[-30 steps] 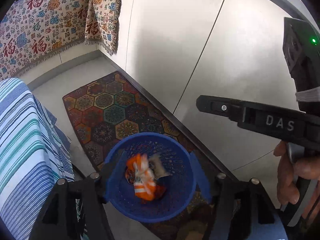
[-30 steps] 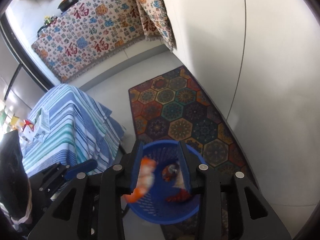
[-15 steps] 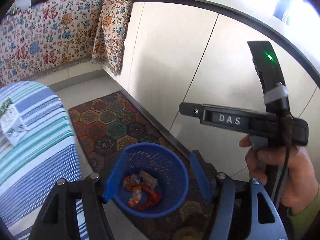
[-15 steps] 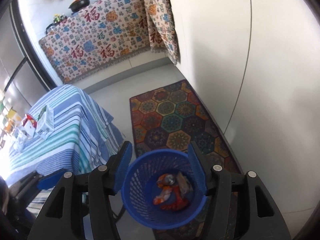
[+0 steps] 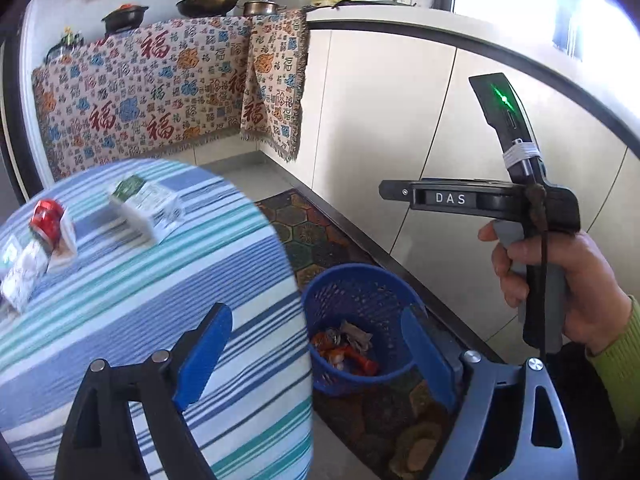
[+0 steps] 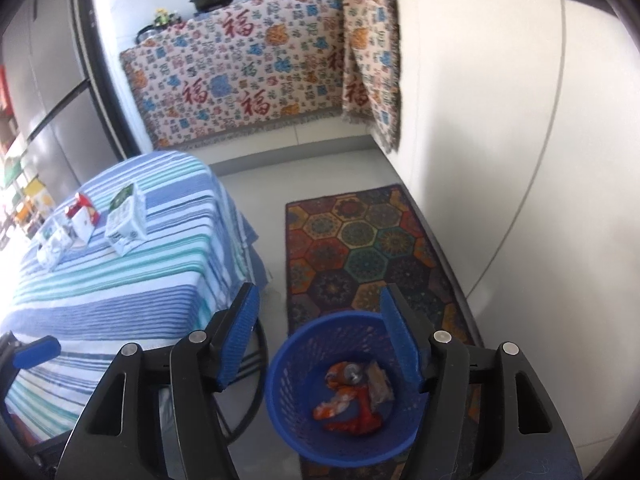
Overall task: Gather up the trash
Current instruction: 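Move both tools back over the table toward the remaining trash, then grasp the gold foil wrapper with the left tool while the right tool reaches the milk carton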
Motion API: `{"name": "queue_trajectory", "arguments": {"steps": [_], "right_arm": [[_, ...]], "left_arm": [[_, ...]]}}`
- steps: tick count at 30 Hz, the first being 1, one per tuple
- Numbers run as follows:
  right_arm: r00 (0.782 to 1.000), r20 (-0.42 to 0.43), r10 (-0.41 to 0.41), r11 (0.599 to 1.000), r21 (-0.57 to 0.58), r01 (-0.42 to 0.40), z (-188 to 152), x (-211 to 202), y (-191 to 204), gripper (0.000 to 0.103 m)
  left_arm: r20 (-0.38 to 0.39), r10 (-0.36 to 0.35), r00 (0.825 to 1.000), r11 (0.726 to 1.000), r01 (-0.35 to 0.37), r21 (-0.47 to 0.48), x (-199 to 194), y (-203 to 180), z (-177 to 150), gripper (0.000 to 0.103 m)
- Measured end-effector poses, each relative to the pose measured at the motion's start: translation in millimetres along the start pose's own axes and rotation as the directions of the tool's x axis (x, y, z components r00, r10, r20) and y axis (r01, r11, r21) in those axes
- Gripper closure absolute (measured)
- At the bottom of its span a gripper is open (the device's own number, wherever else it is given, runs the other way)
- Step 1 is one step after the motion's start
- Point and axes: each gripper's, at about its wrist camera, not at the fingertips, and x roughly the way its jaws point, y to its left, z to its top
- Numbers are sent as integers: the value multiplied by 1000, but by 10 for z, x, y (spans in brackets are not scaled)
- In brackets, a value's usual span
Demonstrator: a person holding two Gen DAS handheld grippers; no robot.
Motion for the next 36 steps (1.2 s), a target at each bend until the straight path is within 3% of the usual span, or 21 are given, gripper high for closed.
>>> {"name": "queue_trajectory", "arguments": {"steps": [2, 6, 13, 20, 23, 25, 28, 32, 36], "right_arm": [[1000, 2, 23, 999, -39, -23, -5, 13, 190, 36], [997, -7, 81, 988, -128, -81, -54, 41, 665, 35], [977, -71, 203, 938, -271, -215, -280, 84, 1710, 34], [964, -162, 211, 873, -413, -260, -423, 349, 2558, 34], [960, -197, 197, 873, -410, -264, -458, 523, 2729, 34], [961, -190, 202, 880, -395, -263, -448, 573, 2784, 29], [960, -193, 204, 884, -385, -265, -419, 638, 2821, 25], [962, -184, 203, 901, -349, -258, -409, 676, 2753, 13], [962, -184, 200, 902, -349, -254, -420, 653, 2732, 11]], "left_arm": [[-20, -1, 1000, 999, 0, -45, -103, 198, -85, 15], [-58, 104, 993, 989, -109, -96, -255, 588, -249, 15], [-86, 250, 964, 937, -263, -230, -529, 1418, -560, 15], [-140, 424, 895, 809, -444, -384, -823, 2234, -739, 15], [-181, 447, 876, 759, -478, -442, -862, 2573, -791, 15], [-190, 448, 874, 740, -482, -469, -885, 2767, -817, 15], [-206, 481, 852, 728, -519, -448, -827, 2951, -763, 15], [-231, 503, 833, 743, -554, -375, -646, 3132, -595, 14], [-232, 492, 839, 754, -543, -369, -493, 3328, -454, 9]]}}
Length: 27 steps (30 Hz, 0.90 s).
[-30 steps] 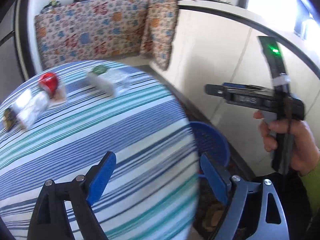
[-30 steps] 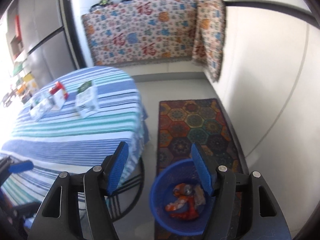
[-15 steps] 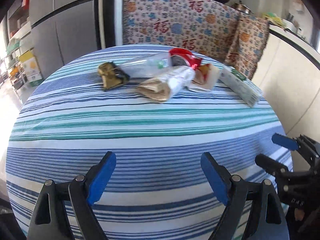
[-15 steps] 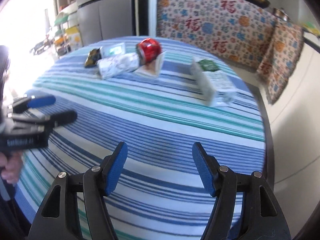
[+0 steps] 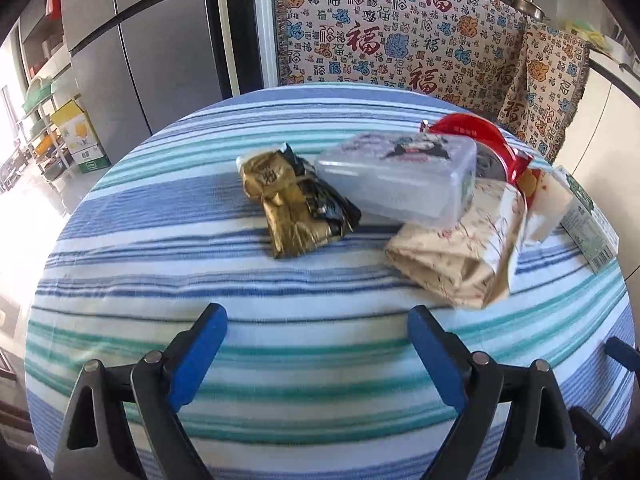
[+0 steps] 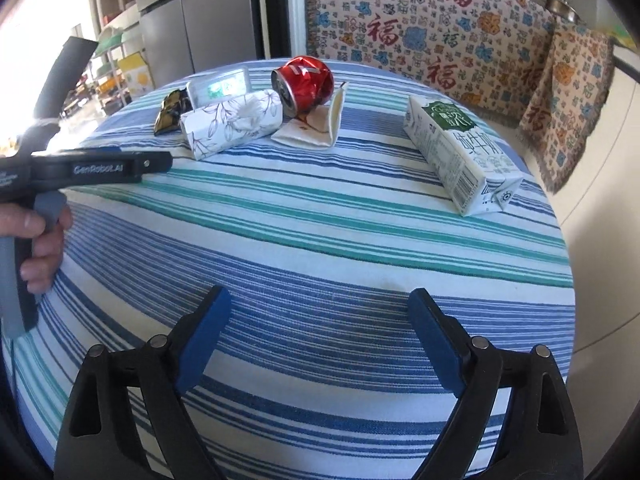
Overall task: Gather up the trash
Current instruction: 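Grasp the gold foil wrapper with the left tool while the right tool reaches the milk carton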
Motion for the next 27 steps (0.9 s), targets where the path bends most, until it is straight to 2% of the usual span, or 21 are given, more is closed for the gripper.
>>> {"name": "queue_trajectory", "arguments": {"steps": [17, 18, 19, 21, 27], "right_arm": [[1000, -8, 5, 1000, 3, -5, 21, 27, -48, 8], [1000, -8, 5, 1000, 3, -5, 21, 27, -49, 8], [1000, -9, 4, 1000, 3, -4, 20, 27, -50, 8], [1000, -9, 5, 1000, 3, -5, 16, 28, -59, 8], [1000, -9, 5, 1000, 2, -5, 15, 25, -66, 8]], "left_arm": [[9, 2, 1000, 999, -2, -44, 289, 151, 418, 12], [16, -5, 1000, 999, 6, -46, 289, 158, 431, 21], [26, -7, 1000, 999, 8, -45, 274, 163, 437, 37], [43, -12, 999, 999, 14, -33, 230, 179, 424, 56], [27, -81, 996, 997, 81, 6, -26, 208, 149, 57]]}}
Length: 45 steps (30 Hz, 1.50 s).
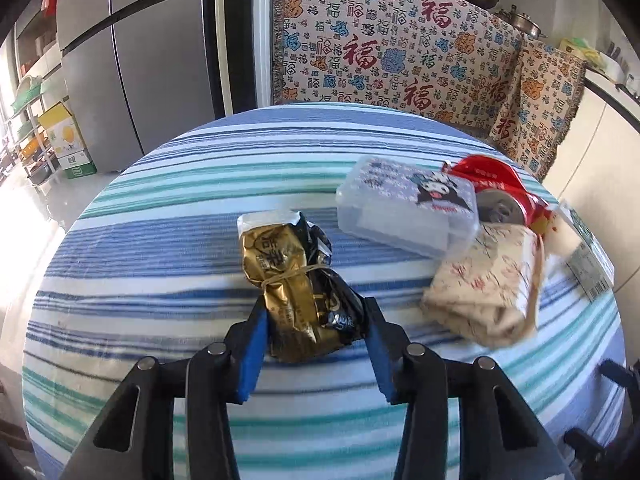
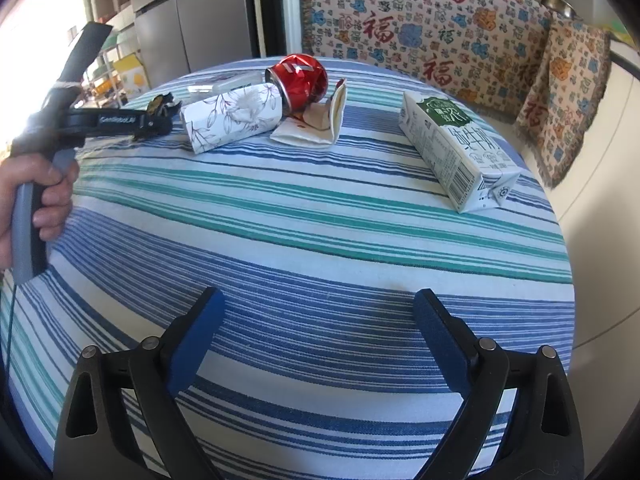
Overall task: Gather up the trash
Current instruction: 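Grasp the gold foil wrapper with the left tool while the right tool reaches the milk carton, then lift the gold wrapper with the left tool while the right tool grasps the white-green milk carton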
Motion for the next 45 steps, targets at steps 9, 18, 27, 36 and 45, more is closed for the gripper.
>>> {"name": "queue_trajectory", "arguments": {"steps": [9, 18, 27, 36, 45], "right_arm": [[1000, -1, -6, 1000, 8, 6, -18, 6, -27, 7], [999, 4, -37, 998, 53, 37, -29, -22, -106, 11], [974, -42, -225, 961, 158, 228, 191, 84, -931, 14], [989, -22, -145, 988, 58, 146, 578, 358, -1102, 51], [989, -31, -143, 985, 97, 146, 156, 73, -488, 50]], "left_arm": [[-40, -154, 987, 985, 157, 77, -502, -274, -518, 54], [-19, -70, 997, 983, 72, 167, -425, -436, -605, 46], [-26, -75, 997, 980, 79, 183, -412, -430, -615, 40], [-28, -76, 997, 979, 79, 188, -409, -453, -619, 38], [-28, -78, 997, 979, 82, 186, -410, -448, -619, 38]]}}
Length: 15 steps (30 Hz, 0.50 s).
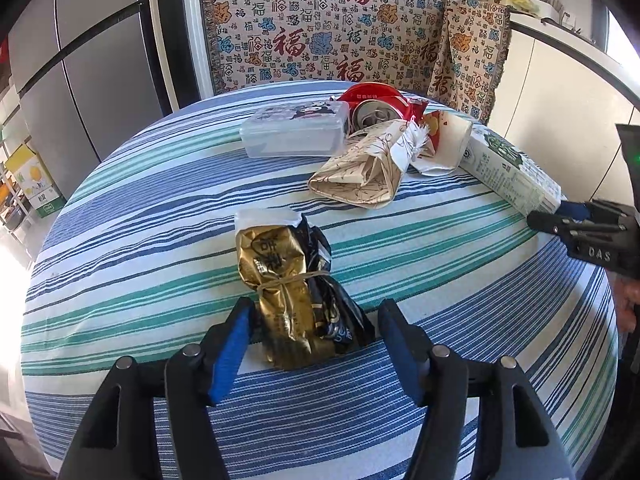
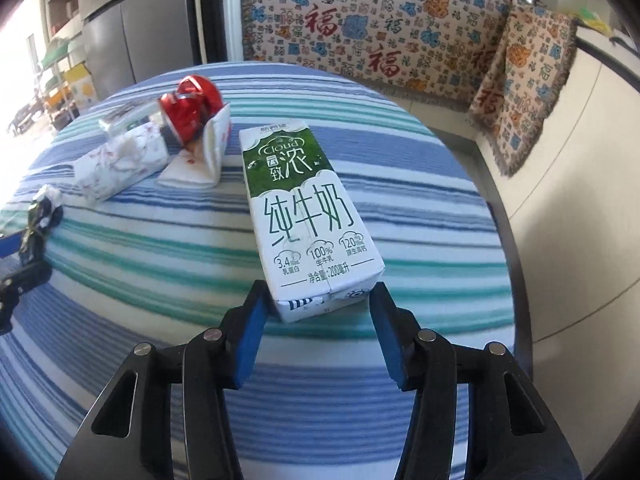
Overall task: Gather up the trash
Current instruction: 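Lift the gold wrapper with the left tool while the right tool grasps the white-green milk carton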
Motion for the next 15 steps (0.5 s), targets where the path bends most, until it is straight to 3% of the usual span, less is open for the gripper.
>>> {"name": "queue_trajectory", "arguments": {"steps": [7, 15], "right_arm": [[1000, 8, 24, 1000, -17, -23, -396, -318, 453, 49], [998, 25, 54, 998, -31, -53, -493, -366, 678, 42]], "left_arm": [[0, 12, 1000, 1000, -12, -7, -47, 16, -40, 38], [0, 13, 1000, 1000, -13, -9, -59, 28, -50, 38]]}}
